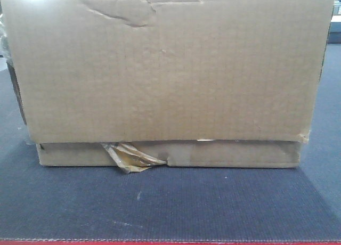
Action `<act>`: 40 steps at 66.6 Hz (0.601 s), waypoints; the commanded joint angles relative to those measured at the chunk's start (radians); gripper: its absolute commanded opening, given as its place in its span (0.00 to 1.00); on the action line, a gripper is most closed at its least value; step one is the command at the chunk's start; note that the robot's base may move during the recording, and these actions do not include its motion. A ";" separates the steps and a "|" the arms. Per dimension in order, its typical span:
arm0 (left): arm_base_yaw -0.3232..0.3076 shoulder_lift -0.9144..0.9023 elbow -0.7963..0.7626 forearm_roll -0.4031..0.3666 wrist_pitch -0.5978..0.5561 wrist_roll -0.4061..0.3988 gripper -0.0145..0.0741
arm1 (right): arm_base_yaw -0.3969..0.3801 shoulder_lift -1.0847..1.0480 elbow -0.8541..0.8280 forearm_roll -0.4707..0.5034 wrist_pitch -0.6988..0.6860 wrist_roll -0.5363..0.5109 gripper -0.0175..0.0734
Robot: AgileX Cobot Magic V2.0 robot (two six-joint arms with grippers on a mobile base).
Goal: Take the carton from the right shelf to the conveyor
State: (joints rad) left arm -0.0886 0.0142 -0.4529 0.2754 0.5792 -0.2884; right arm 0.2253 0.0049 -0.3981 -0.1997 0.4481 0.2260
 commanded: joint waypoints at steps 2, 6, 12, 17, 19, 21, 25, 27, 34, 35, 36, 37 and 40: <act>0.002 -0.004 0.001 -0.002 -0.021 0.001 0.17 | -0.003 -0.005 0.001 -0.012 -0.030 0.001 0.12; 0.002 -0.004 0.001 -0.002 -0.021 0.001 0.17 | -0.003 -0.005 0.001 -0.012 -0.030 0.001 0.12; 0.002 -0.004 0.001 -0.002 -0.021 0.001 0.17 | -0.003 -0.005 0.001 -0.012 -0.030 0.001 0.12; 0.002 -0.004 0.001 -0.002 -0.021 0.001 0.17 | -0.003 -0.005 0.001 -0.012 -0.030 0.001 0.12; 0.002 -0.004 0.001 -0.002 -0.021 0.001 0.17 | -0.003 -0.005 0.001 -0.012 -0.030 0.001 0.12; 0.002 -0.004 0.001 -0.002 -0.021 0.001 0.17 | -0.003 -0.005 0.001 -0.012 -0.030 0.001 0.12; 0.002 -0.004 0.001 -0.002 -0.021 0.001 0.17 | -0.003 -0.005 0.001 -0.012 -0.030 0.001 0.12; 0.002 -0.004 0.001 -0.002 -0.021 0.001 0.17 | -0.003 -0.005 0.001 -0.012 -0.030 0.001 0.12; 0.002 -0.014 0.001 -0.006 -0.021 0.025 0.17 | -0.003 -0.005 0.001 -0.012 -0.030 0.001 0.12; 0.002 -0.014 0.001 -0.015 -0.021 0.055 0.17 | -0.003 -0.005 0.001 -0.012 -0.030 0.001 0.12; 0.002 -0.014 0.002 -0.024 -0.021 0.079 0.17 | -0.003 -0.005 0.001 -0.012 -0.030 0.001 0.12; 0.004 -0.014 0.002 -0.036 -0.021 0.102 0.17 | -0.003 -0.005 0.001 -0.012 -0.030 0.001 0.12; 0.009 -0.014 0.006 -0.073 -0.021 0.167 0.17 | -0.003 -0.005 0.001 -0.012 -0.030 0.001 0.12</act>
State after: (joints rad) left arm -0.0870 0.0053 -0.4529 0.2513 0.5792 -0.2162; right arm 0.2253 0.0049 -0.3981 -0.1997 0.4462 0.2260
